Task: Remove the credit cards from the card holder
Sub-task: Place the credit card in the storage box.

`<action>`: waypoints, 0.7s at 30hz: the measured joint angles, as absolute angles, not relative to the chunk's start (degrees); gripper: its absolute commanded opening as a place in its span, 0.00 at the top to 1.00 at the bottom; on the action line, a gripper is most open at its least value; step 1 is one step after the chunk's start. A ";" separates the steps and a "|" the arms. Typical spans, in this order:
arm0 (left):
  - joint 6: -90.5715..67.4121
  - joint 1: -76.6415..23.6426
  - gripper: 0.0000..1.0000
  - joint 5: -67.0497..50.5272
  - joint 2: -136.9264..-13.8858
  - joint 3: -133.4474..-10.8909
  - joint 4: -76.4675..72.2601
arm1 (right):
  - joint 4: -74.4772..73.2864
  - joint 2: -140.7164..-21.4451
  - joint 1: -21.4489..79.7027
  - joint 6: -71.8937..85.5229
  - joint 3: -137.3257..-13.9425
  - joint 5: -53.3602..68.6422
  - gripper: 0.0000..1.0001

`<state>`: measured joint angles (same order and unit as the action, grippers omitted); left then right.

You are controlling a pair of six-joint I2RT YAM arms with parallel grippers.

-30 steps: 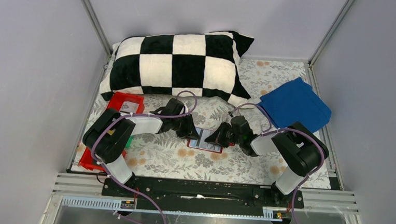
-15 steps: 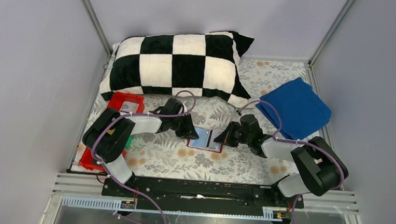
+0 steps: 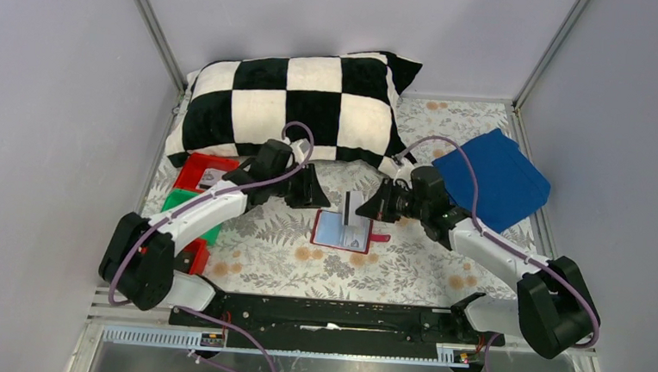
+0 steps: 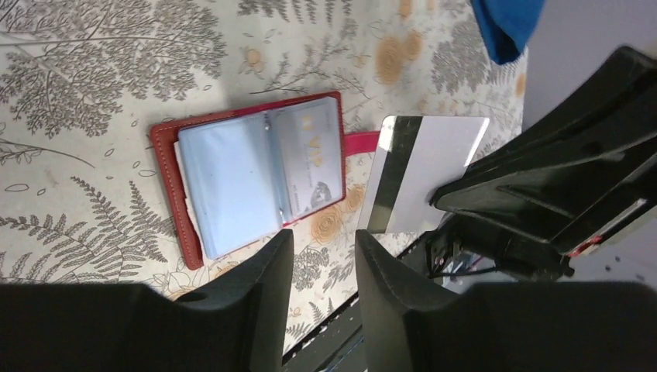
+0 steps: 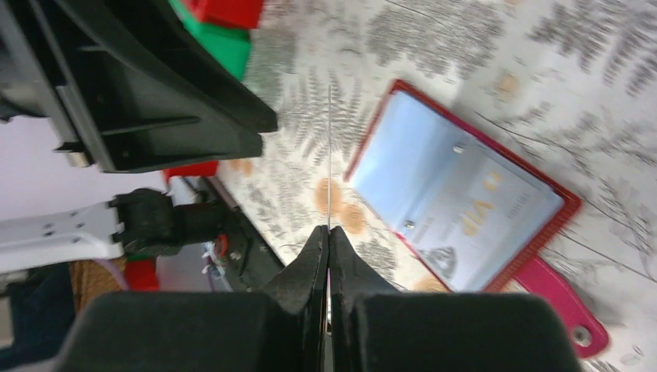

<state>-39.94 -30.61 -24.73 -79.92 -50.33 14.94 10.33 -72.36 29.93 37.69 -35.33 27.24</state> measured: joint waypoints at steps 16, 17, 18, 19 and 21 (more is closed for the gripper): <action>-47.18 -24.71 0.43 -41.04 -67.55 -42.11 4.14 | 34.96 -79.24 29.93 52.36 -38.20 46.94 1.00; -48.21 -24.58 0.43 -41.93 -67.44 -41.45 2.68 | 37.23 -79.85 29.93 53.74 -37.80 47.59 1.00; -49.43 -24.45 0.43 -42.96 -67.33 -40.69 0.97 | 39.22 -80.47 29.93 55.09 -37.43 47.94 1.00; -50.46 -24.36 0.43 -43.88 -67.20 -40.03 -0.36 | 41.52 -81.25 29.93 56.60 -36.99 48.49 1.00; -52.05 -24.27 0.44 -45.17 -66.98 -39.29 -2.22 | 45.89 -82.96 29.93 59.51 -36.32 49.30 1.00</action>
<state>-52.05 -24.27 -45.17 -66.98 -39.29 -2.22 45.89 -82.96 29.93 59.51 -36.32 49.30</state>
